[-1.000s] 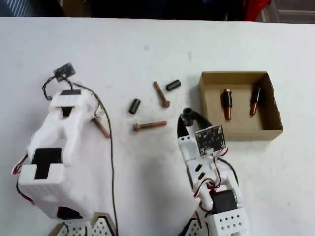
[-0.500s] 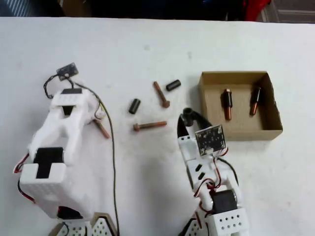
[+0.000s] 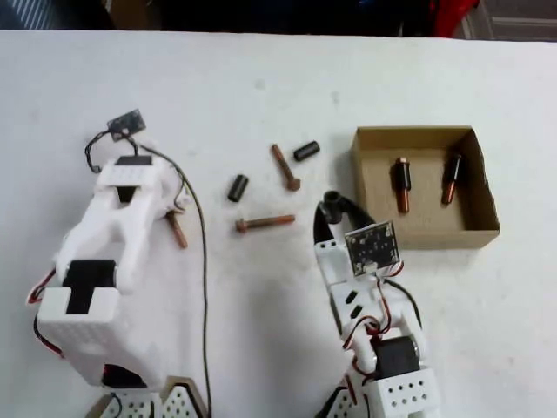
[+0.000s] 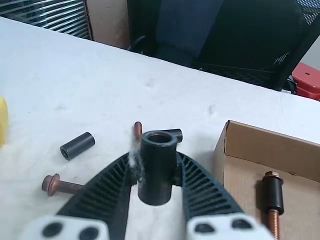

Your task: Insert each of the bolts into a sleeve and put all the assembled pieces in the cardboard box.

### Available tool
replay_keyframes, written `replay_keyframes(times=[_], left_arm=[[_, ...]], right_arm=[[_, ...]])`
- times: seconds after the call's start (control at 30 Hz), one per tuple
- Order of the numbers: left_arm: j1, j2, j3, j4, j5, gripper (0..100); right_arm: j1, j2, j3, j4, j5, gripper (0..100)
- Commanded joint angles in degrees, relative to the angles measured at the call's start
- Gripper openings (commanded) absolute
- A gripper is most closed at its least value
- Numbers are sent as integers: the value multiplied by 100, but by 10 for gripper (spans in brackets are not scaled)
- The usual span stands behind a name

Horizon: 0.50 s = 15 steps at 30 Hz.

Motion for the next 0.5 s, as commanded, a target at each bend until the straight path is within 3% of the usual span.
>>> replay_keyframes(times=[0.0, 0.23, 0.47], left_arm=[[57, -22, -237, -185, -220, 64], [330, -31, -176, -132, -2277, 64], [391, -48, -185, -97, -2418, 64]], right_arm=[[4, -75, 53, 22, -9, 20], [-13, -92, 53, 22, -53, 19], [-620, -92, 53, 22, -62, 17]])
